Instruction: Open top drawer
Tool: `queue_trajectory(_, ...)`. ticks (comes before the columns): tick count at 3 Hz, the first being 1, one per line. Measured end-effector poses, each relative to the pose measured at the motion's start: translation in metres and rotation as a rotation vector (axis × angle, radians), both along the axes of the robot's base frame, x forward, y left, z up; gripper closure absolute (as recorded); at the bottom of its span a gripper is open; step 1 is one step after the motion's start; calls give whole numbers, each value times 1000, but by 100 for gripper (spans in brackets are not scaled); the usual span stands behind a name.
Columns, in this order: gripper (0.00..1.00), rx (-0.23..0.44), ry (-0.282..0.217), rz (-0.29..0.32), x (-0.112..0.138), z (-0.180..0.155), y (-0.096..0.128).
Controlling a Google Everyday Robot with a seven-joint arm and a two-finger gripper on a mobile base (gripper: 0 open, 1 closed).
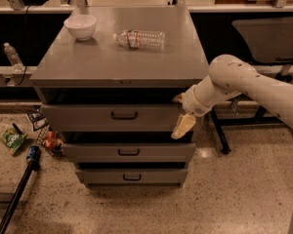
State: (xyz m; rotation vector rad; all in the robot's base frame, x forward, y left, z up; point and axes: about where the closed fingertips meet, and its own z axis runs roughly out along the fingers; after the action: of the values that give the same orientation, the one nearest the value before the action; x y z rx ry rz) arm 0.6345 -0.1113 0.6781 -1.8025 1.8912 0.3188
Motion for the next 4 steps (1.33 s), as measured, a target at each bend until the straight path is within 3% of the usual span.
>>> queue_trajectory(3,96,12,31,42,-13,-1,3)
queue_trajectory(4,83,12,31,42,-13,5,3)
